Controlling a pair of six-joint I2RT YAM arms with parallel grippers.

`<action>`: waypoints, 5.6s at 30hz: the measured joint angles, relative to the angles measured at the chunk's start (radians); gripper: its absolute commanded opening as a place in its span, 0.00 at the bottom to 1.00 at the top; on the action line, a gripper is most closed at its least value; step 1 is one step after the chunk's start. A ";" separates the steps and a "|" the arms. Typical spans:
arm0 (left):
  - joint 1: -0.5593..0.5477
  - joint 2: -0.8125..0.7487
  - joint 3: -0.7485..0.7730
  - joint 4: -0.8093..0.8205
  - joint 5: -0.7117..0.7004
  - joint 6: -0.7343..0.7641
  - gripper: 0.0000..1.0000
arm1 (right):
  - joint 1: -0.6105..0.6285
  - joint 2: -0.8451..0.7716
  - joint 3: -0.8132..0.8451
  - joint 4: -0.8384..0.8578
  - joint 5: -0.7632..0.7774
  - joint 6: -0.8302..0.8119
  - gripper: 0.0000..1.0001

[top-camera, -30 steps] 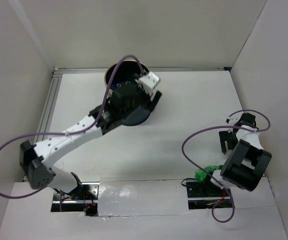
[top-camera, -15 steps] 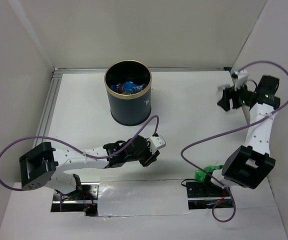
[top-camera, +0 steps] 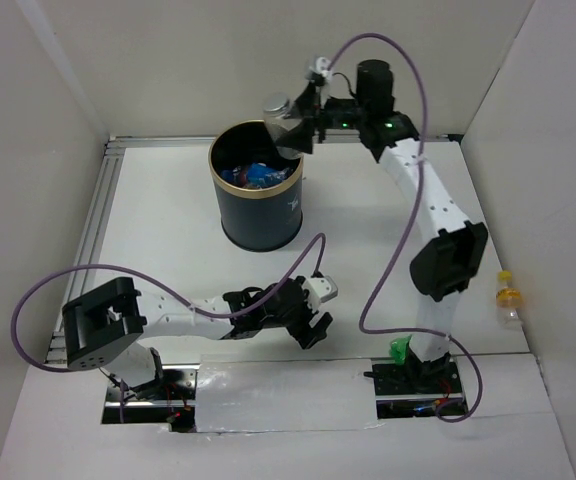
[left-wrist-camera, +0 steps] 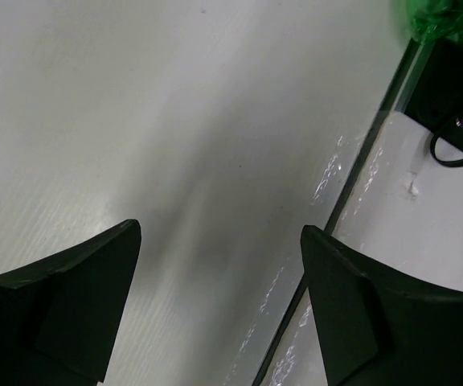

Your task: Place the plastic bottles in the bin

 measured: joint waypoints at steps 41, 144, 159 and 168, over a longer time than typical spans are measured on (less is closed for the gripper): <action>-0.062 0.501 0.562 0.062 0.508 0.131 1.00 | -0.811 -0.621 -0.965 -0.634 0.795 -0.334 0.27; -0.069 0.449 0.515 0.054 0.273 0.203 0.99 | -0.832 -0.504 -1.104 -0.746 1.010 -0.855 0.46; -0.089 0.558 0.686 0.060 0.390 0.220 0.99 | -0.857 -0.504 -1.140 -0.827 1.016 -0.853 0.67; -0.103 0.626 0.682 0.053 0.332 0.219 0.99 | -0.857 -0.490 -1.140 -0.881 1.008 -0.887 0.71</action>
